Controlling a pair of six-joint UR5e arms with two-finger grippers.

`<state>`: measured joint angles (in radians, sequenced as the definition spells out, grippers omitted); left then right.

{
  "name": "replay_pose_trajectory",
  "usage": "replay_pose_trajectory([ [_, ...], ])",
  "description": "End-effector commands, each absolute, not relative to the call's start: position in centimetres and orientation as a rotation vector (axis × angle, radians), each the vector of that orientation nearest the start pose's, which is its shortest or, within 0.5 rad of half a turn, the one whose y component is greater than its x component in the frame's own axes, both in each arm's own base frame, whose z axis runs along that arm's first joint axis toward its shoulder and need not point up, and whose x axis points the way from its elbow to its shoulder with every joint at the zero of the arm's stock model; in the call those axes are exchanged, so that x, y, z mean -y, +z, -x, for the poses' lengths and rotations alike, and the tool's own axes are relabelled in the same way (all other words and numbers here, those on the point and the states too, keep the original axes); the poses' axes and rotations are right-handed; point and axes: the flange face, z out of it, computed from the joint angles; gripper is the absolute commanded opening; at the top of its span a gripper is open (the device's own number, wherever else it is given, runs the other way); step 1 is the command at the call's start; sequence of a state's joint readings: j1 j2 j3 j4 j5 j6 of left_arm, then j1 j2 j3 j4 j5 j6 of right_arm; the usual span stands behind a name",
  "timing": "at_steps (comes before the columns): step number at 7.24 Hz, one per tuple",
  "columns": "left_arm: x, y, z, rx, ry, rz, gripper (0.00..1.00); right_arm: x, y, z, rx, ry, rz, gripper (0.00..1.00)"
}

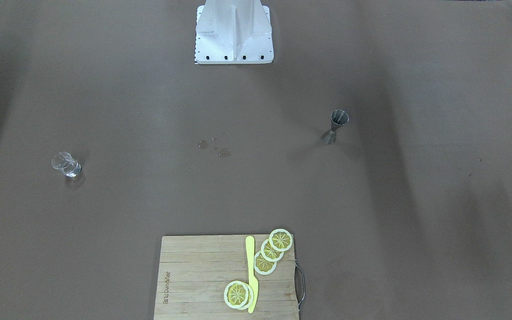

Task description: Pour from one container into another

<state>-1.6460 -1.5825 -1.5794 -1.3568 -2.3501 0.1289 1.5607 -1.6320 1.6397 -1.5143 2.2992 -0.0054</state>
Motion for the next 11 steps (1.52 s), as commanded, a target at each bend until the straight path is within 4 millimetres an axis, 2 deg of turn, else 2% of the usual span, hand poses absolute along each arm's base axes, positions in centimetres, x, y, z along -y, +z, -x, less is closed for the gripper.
replay_pose_trajectory([
  [1,47.2,67.1,9.9,-0.792,-0.027,0.109,0.98,47.0,65.4,-6.2,0.724,-0.046,-0.064,1.00],
  [4,47.6,66.8,9.9,-0.791,-0.022,0.102,0.98,47.6,64.3,-6.2,0.732,-0.068,-0.090,1.00],
  [6,47.6,66.6,9.9,-0.791,-0.021,0.100,0.98,47.1,64.1,-6.1,0.742,-0.121,-0.112,1.00],
  [7,47.6,66.7,9.9,-0.791,-0.022,0.101,0.98,46.4,64.9,-6.1,0.745,-0.134,-0.103,1.00],
  [10,47.7,66.7,9.9,-0.791,-0.022,0.101,0.98,46.2,64.9,-6.0,0.758,-0.124,-0.097,1.00],
  [11,47.7,66.6,9.9,-0.791,-0.021,0.100,0.98,47.3,64.0,-5.8,0.766,-0.129,-0.107,1.00],
])
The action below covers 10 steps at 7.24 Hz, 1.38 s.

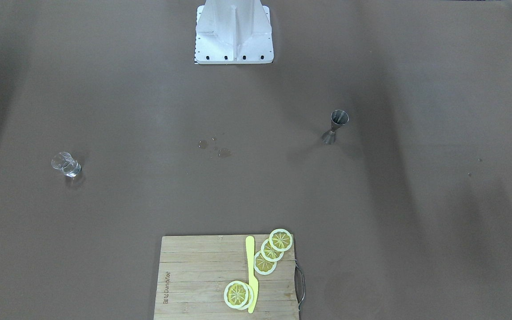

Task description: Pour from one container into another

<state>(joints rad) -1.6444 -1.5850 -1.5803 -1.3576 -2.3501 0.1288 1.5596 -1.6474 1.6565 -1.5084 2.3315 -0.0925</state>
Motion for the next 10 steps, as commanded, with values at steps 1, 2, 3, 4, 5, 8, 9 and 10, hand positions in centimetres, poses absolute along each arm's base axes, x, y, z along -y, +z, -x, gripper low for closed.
replay_pose_trajectory([
  [1,47.9,66.2,9.9,-0.792,-0.018,0.091,0.98,46.9,63.7,-5.7,0.808,-0.137,-0.121,1.00],
  [2,47.9,65.7,9.9,-0.791,-0.014,0.082,0.98,46.4,63.6,-8.1,0.814,-0.111,-0.151,1.00],
  [3,47.9,65.8,9.9,-0.791,-0.015,0.083,0.98,46.4,63.5,-8.6,0.806,-0.119,-0.163,1.00],
  [4,47.9,66.0,9.9,-0.791,-0.017,0.088,0.98,46.0,64.0,-8.5,0.800,-0.223,-0.207,1.00],
  [5,47.9,66.0,9.8,-0.791,-0.015,0.088,0.98,46.1,63.3,-8.5,0.794,-0.274,-0.241,1.00],
  [8,47.9,66.1,9.8,-0.792,-0.016,0.091,0.98,45.4,63.4,-7.6,0.912,-0.322,-0.269,1.00],
  [9,47.9,66.0,9.9,-0.792,-0.017,0.089,0.98,45.7,62.6,-7.0,0.958,-0.340,-0.286,1.00],
  [10,47.9,65.9,9.9,-0.791,-0.018,0.088,0.98,46.1,61.6,-6.0,1.004,-0.367,-0.306,1.00],
])
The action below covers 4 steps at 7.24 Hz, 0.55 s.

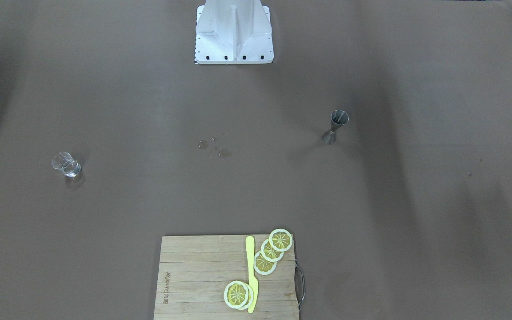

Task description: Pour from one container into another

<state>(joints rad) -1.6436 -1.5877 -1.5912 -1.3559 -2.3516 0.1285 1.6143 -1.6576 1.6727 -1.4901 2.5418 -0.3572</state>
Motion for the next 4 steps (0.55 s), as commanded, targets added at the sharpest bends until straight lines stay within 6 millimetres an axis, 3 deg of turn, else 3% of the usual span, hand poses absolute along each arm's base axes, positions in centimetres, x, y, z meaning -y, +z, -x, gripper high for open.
replay_pose_trajectory([
  [1,47.9,65.7,9.9,-0.793,-0.016,0.084,0.98,46.4,61.0,-5.4,1.012,-0.413,-0.364,1.00],
  [4,47.9,65.9,9.8,-0.791,-0.017,0.087,0.98,46.5,60.1,-3.6,1.066,-0.496,-0.452,1.00],
])
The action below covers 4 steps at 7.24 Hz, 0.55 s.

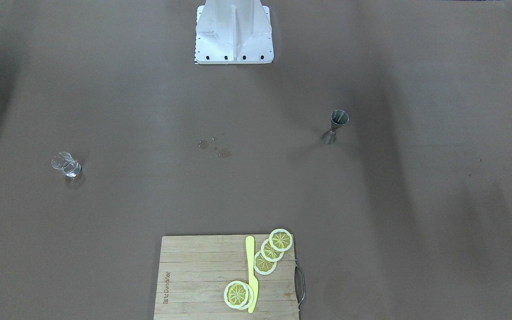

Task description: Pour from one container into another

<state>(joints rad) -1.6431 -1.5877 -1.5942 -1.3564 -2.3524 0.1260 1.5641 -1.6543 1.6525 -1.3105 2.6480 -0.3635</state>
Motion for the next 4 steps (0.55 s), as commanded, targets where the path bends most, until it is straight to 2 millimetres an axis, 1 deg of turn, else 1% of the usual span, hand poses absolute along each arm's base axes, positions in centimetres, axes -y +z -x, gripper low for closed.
replay_pose_trajectory([
  [1,48.0,65.6,9.8,-0.792,-0.017,0.083,0.98,46.6,59.4,-3.2,1.109,-0.504,-0.459,1.00],
  [2,48.2,64.4,9.7,-0.791,-0.006,0.062,0.98,46.7,58.9,-2.6,1.120,-0.519,-0.459,1.00],
  [3,48.5,62.8,9.6,-0.790,0.007,0.035,0.98,46.7,56.8,-0.9,1.154,-0.559,-0.466,1.00],
  [4,48.9,60.8,7.3,-0.802,0.062,0.015,0.98,46.8,55.7,0.7,1.173,-0.599,-0.465,1.00],
])
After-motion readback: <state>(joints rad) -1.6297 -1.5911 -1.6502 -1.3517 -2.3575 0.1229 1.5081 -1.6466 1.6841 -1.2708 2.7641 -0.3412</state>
